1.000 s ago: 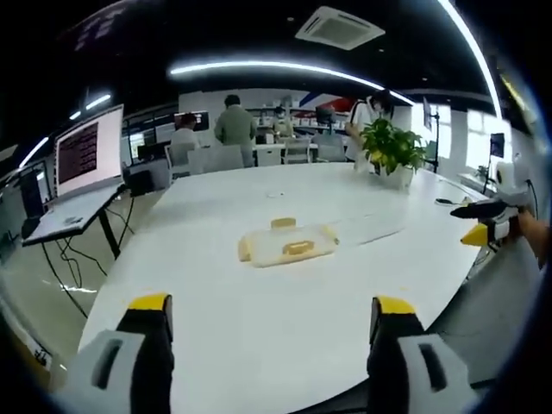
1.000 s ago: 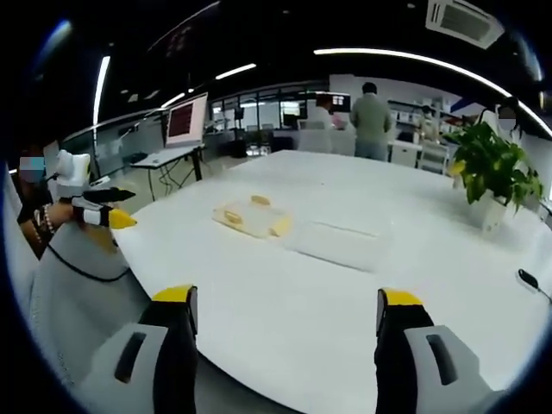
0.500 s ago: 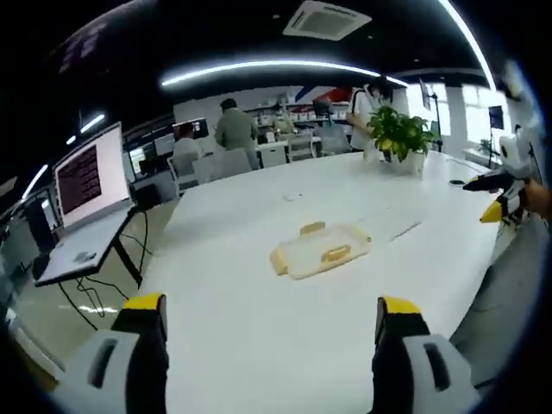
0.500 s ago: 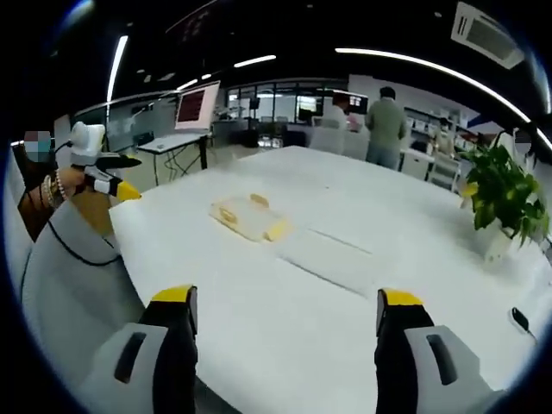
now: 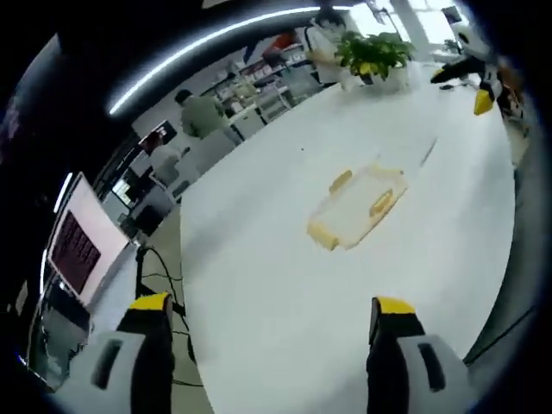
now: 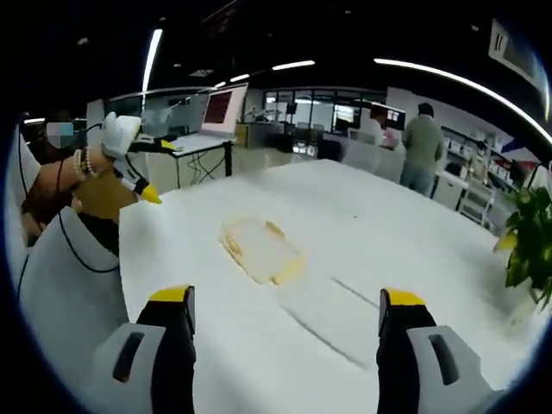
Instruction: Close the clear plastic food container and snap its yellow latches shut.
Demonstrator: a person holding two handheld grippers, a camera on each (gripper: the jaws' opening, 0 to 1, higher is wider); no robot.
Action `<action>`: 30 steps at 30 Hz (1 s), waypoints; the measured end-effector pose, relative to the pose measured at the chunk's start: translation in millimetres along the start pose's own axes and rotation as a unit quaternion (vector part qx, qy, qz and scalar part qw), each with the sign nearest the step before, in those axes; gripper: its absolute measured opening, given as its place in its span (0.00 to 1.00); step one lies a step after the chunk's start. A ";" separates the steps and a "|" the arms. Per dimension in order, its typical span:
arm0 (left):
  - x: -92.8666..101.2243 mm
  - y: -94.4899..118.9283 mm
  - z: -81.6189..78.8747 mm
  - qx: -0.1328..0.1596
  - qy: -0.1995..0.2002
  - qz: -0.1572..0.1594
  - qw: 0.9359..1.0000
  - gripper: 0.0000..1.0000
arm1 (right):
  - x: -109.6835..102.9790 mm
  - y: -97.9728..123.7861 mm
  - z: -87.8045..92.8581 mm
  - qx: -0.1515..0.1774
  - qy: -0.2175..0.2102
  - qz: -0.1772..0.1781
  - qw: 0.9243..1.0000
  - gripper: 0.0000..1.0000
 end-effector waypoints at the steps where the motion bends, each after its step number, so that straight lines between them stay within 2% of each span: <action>1: 5.1 -4.6 -4.7 0.009 -0.003 0.022 1.000 0.91 | 1.3 -5.0 -2.0 -0.004 0.008 -0.005 1.000 0.82; 2: 13.8 -10.6 -9.3 0.014 -0.014 0.060 0.998 0.93 | 5.6 -13.0 -6.7 -0.003 0.028 -0.003 1.000 0.83; 3: 17.3 -15.6 -13.2 0.019 -0.021 0.078 0.997 0.94 | 6.4 -18.8 -9.1 -0.005 0.046 -0.008 0.999 0.83; 5: 21.6 -25.2 -17.0 0.018 -0.054 0.107 0.993 0.94 | 2.9 -32.1 -1.2 -0.056 0.062 -0.040 0.996 0.78; 6: 23.6 -31.9 -17.3 0.006 -0.086 0.125 0.988 0.93 | 6.6 -39.7 -2.4 -0.069 0.070 -0.036 0.995 0.75; 8: 22.3 -42.5 -21.8 0.003 -0.119 0.133 0.984 0.93 | 4.4 -51.2 -9.4 -0.063 0.109 -0.056 0.990 0.75; 10: 22.0 -57.2 -27.6 -0.003 -0.134 0.157 0.979 0.92 | 3.9 -60.9 -11.1 -0.083 0.123 -0.076 0.986 0.74; 12: 21.2 -66.3 -30.3 -0.011 -0.135 0.173 0.976 0.91 | 4.5 -68.9 -12.8 -0.095 0.138 -0.092 0.982 0.71; 15: 15.8 -84.1 -36.5 -0.019 -0.181 0.189 0.965 0.89 | 11.3 -85.8 -17.9 -0.115 0.178 -0.107 0.971 0.68; 16: 16.5 -87.9 -37.8 -0.021 -0.184 0.196 0.963 0.90 | 13.3 -89.9 -17.8 -0.124 0.192 -0.110 0.967 0.68; 17: 24.1 -93.3 -38.7 -0.023 -0.169 0.225 0.959 0.91 | 16.5 -96.0 -18.2 -0.136 0.207 -0.113 0.962 0.68; 19: 32.1 -100.5 -36.2 -0.038 -0.147 0.268 0.951 0.94 | 17.3 -106.7 -20.0 -0.139 0.212 -0.124 0.959 0.71; 21: 30.0 -111.6 -36.3 -0.049 -0.154 0.271 0.949 0.90 | 18.1 -114.6 -19.2 -0.146 0.213 -0.135 0.957 0.71; 23: 32.2 -119.1 -38.9 -0.045 -0.168 0.276 0.945 0.88 | 18.6 -124.2 -14.4 -0.161 0.223 -0.147 0.950 0.71; 24: 33.6 -123.2 -39.6 -0.044 -0.174 0.280 0.943 0.88 | 19.0 -127.4 -9.3 -0.176 0.231 -0.157 0.944 0.72; 25: 35.3 -126.7 -38.4 -0.049 -0.184 0.287 0.939 0.87 | 22.4 -133.3 -3.5 -0.193 0.238 -0.159 0.938 0.71; 26: 37.8 -131.1 -36.3 -0.058 -0.196 0.295 0.933 0.85 | 23.0 -139.1 -2.6 -0.190 0.238 -0.160 0.939 0.71; 27: 40.9 -134.0 -35.2 -0.061 -0.202 0.304 0.929 0.84 | 24.7 -143.6 3.4 -0.204 0.245 -0.173 0.932 0.71; 28: 48.2 -134.9 -32.6 -0.071 -0.201 0.328 0.920 0.83 | 26.5 -147.3 6.1 -0.209 0.242 -0.176 0.931 0.72; 30: 58.0 -140.4 -34.0 -0.072 -0.188 0.351 0.914 0.82 | 28.1 -151.3 18.0 -0.242 0.226 -0.194 0.924 0.70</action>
Point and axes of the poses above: the point that each gripper's makers call its tool centre point, and the gripper's own axes: y roughly backward along the fingers, x roughly to its right, z roughly out of its underside, the point moved 1 cm from there along y, roughly backward along the fingers, and after that the axes turned 4 degrees about -z, right-handed, at the moved point
